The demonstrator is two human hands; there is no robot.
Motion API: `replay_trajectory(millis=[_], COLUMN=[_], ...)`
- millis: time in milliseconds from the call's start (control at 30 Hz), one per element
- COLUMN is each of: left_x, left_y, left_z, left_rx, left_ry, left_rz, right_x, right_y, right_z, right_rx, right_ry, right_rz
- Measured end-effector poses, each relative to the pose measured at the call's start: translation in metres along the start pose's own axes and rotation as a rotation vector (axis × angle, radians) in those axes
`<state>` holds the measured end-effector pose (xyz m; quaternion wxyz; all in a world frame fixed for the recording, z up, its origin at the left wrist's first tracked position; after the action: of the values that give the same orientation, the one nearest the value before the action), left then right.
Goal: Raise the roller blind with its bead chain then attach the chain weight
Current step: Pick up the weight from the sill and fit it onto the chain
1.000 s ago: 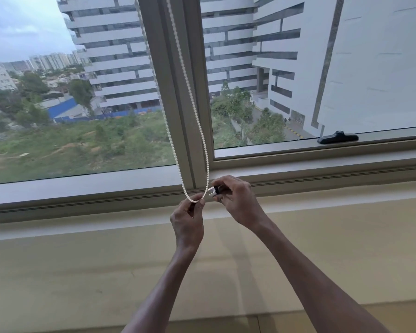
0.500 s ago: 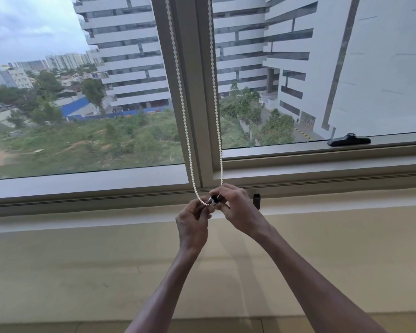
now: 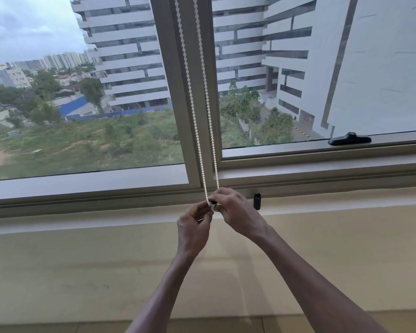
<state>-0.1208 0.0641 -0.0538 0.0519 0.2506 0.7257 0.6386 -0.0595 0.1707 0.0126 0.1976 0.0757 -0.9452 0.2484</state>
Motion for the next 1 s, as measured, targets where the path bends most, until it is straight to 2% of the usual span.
replay_trajectory(millis=[433,600,767,900,1000], left_x=[0.022,0.028,0.031,0.031,0.032], left_y=[0.017,0.02,0.019,0.016,0.014], left_z=[-0.005,-0.003,0.001,0.0,0.002], left_rx=[-0.116,-0.053,0.045,0.079,0.073], left_ry=[-0.052,-0.086,-0.082,-0.062,-0.085], left_rz=[0.067,0.093,0.112,0.107,0.081], right_x=[0.01,0.008,-0.007,-0.015,-0.019], right_y=[0.012,0.018,0.021,0.043,0.07], right_z=[0.004,0.001,-0.002,-0.002,0.018], right_rx=[-0.013,0.046,0.127,0.321,0.653], right_ry=[0.023,0.103,0.267,0.396,0.348], right_rz=[0.071,0.062,0.044,0.179,0.369])
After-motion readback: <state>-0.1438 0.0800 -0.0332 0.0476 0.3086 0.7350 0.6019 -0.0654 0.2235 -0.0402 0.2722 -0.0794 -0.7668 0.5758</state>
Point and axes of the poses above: each hand's wrist, its own x-axis towards the middle knuckle, its own z-axis out of the palm, y = z × x, the point moved 10 cm from there along x, towards the middle knuckle, and after that the axes turned 8 degrees about -y, right-handed, at the moved point
